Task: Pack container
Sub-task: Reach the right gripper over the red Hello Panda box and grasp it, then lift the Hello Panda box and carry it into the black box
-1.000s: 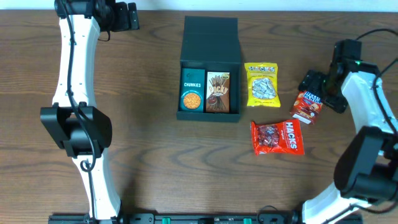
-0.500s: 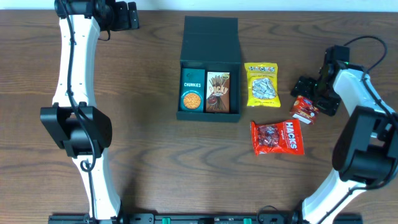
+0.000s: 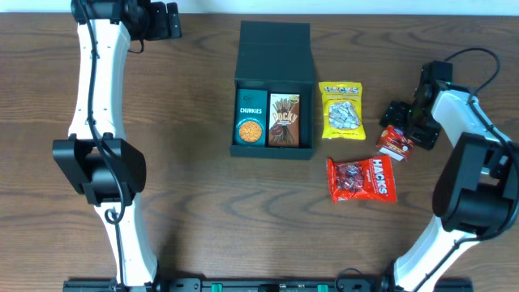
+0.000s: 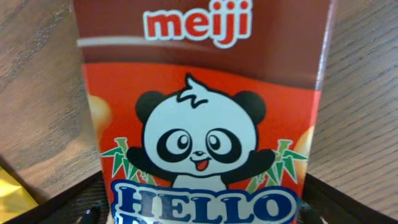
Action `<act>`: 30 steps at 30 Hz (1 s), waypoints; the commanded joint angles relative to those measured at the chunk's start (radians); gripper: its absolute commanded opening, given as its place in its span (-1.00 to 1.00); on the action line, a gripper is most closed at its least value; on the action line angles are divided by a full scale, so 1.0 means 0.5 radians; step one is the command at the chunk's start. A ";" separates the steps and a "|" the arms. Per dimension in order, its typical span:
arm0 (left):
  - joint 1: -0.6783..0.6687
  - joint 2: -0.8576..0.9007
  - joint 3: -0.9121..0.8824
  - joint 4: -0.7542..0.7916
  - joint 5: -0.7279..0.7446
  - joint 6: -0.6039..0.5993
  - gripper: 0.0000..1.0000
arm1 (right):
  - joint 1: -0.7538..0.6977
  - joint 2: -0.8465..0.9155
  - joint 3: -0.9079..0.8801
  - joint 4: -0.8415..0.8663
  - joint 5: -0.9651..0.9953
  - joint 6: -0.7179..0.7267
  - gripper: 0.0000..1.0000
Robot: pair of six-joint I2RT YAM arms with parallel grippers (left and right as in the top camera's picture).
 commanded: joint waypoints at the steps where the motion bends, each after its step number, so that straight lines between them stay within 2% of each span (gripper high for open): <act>1: 0.008 0.018 -0.016 0.002 0.014 -0.002 0.91 | -0.014 0.032 0.034 0.005 0.022 -0.022 0.72; 7: 0.008 0.018 -0.016 0.002 0.015 -0.003 0.91 | -0.014 0.032 0.034 0.003 0.021 -0.021 0.57; 17: 0.008 0.018 -0.016 0.002 0.014 -0.003 0.91 | -0.013 0.032 0.092 -0.009 -0.114 -0.021 0.50; 30: 0.008 0.018 -0.016 0.002 0.014 -0.003 0.91 | 0.113 0.031 0.636 -0.301 -0.172 -0.058 0.41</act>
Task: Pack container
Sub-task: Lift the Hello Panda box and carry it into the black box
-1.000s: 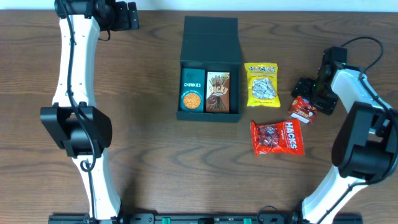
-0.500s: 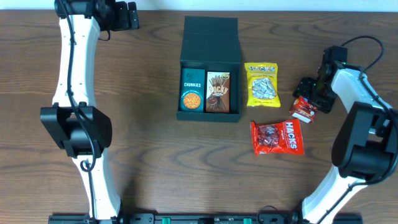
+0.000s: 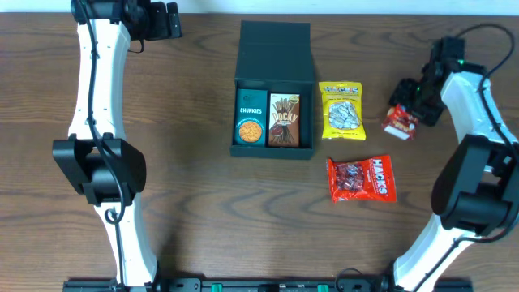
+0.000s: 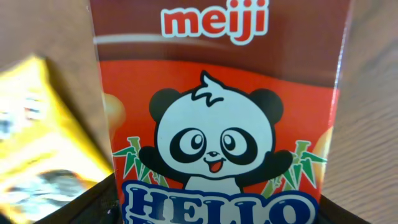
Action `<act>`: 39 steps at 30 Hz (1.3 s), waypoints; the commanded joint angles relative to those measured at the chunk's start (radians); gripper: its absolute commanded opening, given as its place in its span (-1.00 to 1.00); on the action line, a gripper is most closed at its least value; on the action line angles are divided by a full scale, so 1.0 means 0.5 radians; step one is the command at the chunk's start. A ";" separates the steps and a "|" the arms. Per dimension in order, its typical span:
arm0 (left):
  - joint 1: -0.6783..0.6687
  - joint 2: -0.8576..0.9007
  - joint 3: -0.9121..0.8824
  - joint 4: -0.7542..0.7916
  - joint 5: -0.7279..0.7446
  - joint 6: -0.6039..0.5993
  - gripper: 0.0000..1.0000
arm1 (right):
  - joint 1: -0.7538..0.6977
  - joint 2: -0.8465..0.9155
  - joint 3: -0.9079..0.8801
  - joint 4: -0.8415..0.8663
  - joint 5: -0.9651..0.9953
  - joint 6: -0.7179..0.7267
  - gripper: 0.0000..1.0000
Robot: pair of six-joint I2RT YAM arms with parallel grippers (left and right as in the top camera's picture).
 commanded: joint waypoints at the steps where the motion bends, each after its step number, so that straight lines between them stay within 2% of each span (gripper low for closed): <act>1: 0.008 0.018 -0.016 0.001 0.014 -0.002 0.91 | 0.114 0.005 0.182 -0.038 -0.062 -0.064 0.41; 10: 0.021 0.018 -0.016 -0.002 -0.047 -0.002 0.91 | 0.514 0.005 0.524 -0.130 -0.182 -0.063 0.40; 21: 0.098 0.018 -0.016 -0.138 -0.063 -0.001 0.91 | 1.081 0.006 0.555 -0.134 -0.240 -0.055 0.48; 39: 0.100 0.018 -0.016 -0.208 -0.060 -0.002 0.91 | 1.314 0.116 0.550 -0.176 -0.277 -0.015 0.47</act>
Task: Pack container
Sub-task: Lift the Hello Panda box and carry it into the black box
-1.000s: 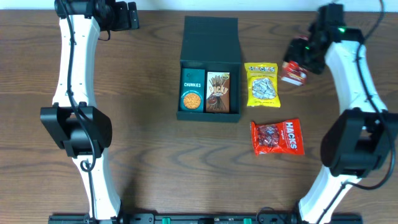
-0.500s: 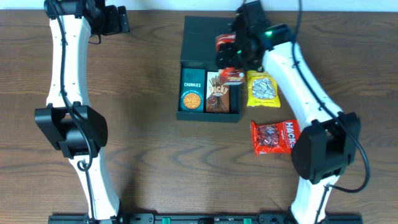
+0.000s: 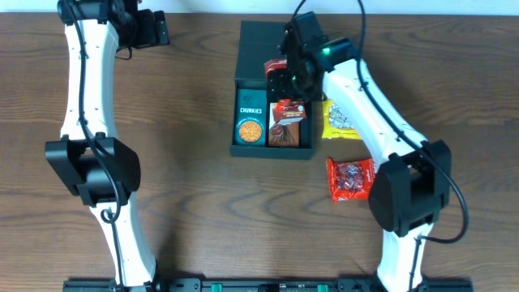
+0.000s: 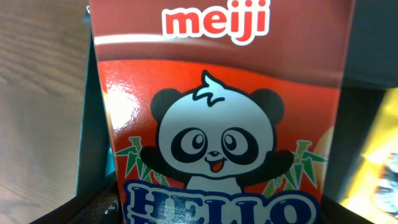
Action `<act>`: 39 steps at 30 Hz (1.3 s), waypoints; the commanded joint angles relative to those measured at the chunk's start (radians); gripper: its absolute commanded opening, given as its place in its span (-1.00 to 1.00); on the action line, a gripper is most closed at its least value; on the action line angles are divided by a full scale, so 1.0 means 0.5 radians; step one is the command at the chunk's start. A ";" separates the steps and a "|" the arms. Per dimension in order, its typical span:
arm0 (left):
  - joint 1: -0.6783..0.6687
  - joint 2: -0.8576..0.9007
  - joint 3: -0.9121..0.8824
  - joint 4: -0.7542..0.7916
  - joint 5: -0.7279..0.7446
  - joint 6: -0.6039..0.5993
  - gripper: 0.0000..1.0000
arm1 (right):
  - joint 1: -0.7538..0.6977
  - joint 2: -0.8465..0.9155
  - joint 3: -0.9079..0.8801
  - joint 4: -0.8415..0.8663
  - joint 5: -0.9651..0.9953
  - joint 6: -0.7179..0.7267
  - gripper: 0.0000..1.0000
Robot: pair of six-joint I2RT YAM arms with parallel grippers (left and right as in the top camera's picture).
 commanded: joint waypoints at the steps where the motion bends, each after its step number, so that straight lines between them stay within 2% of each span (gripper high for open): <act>1: 0.005 0.018 -0.014 -0.020 -0.012 -0.002 0.91 | 0.082 0.027 0.038 0.005 -0.044 0.031 0.47; 17: 0.005 0.018 -0.014 -0.070 -0.006 -0.002 0.91 | 0.255 0.130 0.038 -0.010 -0.043 0.384 0.47; 21: 0.005 0.018 -0.014 -0.079 -0.006 -0.002 0.91 | 0.269 0.149 0.038 -0.005 -0.053 0.390 0.73; 23: 0.005 0.018 -0.014 -0.080 -0.006 -0.002 0.91 | 0.279 0.150 0.038 -0.005 -0.052 0.388 0.78; 32: 0.005 0.018 -0.014 -0.109 -0.006 -0.002 0.91 | 0.244 0.148 0.038 -0.022 -0.027 0.359 0.70; 34: 0.005 0.018 -0.014 -0.121 -0.006 -0.002 0.91 | 0.205 0.148 0.039 -0.047 -0.001 0.302 0.62; 39: 0.005 0.018 -0.014 -0.130 -0.006 -0.002 0.91 | 0.073 0.147 0.039 -0.085 0.014 0.175 -0.08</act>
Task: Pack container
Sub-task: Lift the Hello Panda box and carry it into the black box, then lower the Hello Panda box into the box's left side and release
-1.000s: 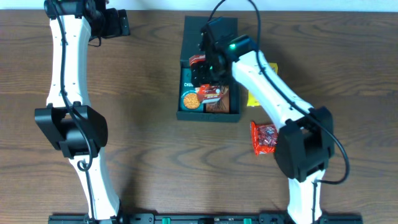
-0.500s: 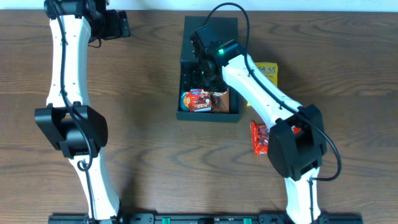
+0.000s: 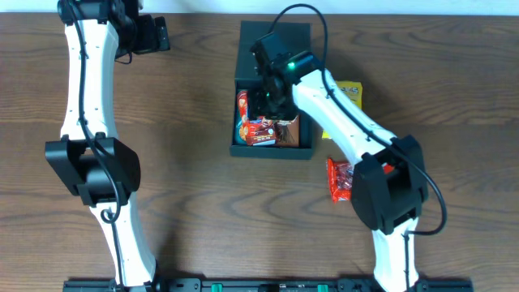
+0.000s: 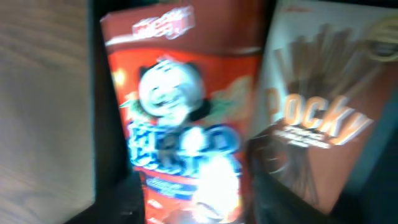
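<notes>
The dark green container stands open at the back middle of the table. A red Hello Panda box lies in its left compartment, beside the brown Pocky box and covering whatever is below it. My right gripper hangs over that compartment, its dark fingers apart on either side of the box. The box looks small and blurred, lying away from the jaws. My left gripper is far off at the back left.
A yellow snack bag lies right of the container, half hidden by my right arm. A red Hacks bag lies in front of it. The left arm stretches along the table's left side.
My right gripper has shifted from the container's right half to its left compartment. The Hello Panda box, which filled the wrist view in the jaws, now lies lower in the compartment. The left arm is unmoved.
My right gripper was shut on the Hello Panda box at the table's right edge. It then held it lifted farther back, then over the container by the Pocky box. Now the box lies in the left compartment, covering the Chunkies box seen there earlier.
</notes>
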Action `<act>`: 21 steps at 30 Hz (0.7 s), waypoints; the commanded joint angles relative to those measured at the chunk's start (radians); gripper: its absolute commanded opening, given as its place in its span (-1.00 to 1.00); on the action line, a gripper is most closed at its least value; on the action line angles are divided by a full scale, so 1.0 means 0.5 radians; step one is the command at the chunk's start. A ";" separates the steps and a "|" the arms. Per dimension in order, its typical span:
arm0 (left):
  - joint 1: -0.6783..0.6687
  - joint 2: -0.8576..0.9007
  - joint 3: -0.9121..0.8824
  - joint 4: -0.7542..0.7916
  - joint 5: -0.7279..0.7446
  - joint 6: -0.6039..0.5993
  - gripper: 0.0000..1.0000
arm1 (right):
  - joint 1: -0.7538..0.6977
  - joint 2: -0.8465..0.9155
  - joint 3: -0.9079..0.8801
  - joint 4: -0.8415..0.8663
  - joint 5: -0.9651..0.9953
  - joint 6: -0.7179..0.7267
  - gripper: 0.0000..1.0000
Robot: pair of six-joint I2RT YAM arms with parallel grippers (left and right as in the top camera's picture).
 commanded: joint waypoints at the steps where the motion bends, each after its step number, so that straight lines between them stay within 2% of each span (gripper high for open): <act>1: 0.005 0.018 -0.013 -0.012 -0.006 -0.002 0.91 | -0.121 0.018 0.037 -0.011 0.003 -0.136 -0.11; 3: 0.005 0.018 -0.013 -0.012 -0.006 -0.002 0.91 | -0.179 0.014 0.037 -0.011 -0.079 -0.205 0.05; 5: 0.005 0.018 -0.013 -0.012 -0.006 -0.002 0.91 | -0.243 0.014 0.037 -0.014 -0.166 -0.242 0.06; 6: 0.005 0.018 -0.013 -0.012 -0.006 -0.002 0.91 | -0.266 0.014 0.037 -0.021 -0.170 -0.243 -0.03; 7: 0.005 0.018 -0.013 -0.012 -0.006 -0.002 0.91 | -0.286 0.014 0.037 -0.033 -0.169 -0.248 -0.20; 8: 0.005 0.018 -0.013 -0.011 -0.006 -0.002 0.91 | -0.305 0.014 0.037 -0.043 -0.168 -0.288 -0.47; 10: 0.005 0.018 -0.013 -0.011 -0.006 -0.002 0.91 | -0.323 0.014 0.037 -0.063 -0.168 -0.336 -0.88; 11: 0.005 0.018 -0.013 -0.011 -0.006 -0.002 0.91 | -0.325 0.014 0.037 -0.072 -0.168 -0.368 -0.97; 21: 0.005 0.018 -0.013 -0.011 -0.005 -0.003 0.91 | -0.193 0.015 -0.021 -0.108 -0.050 -0.575 -0.97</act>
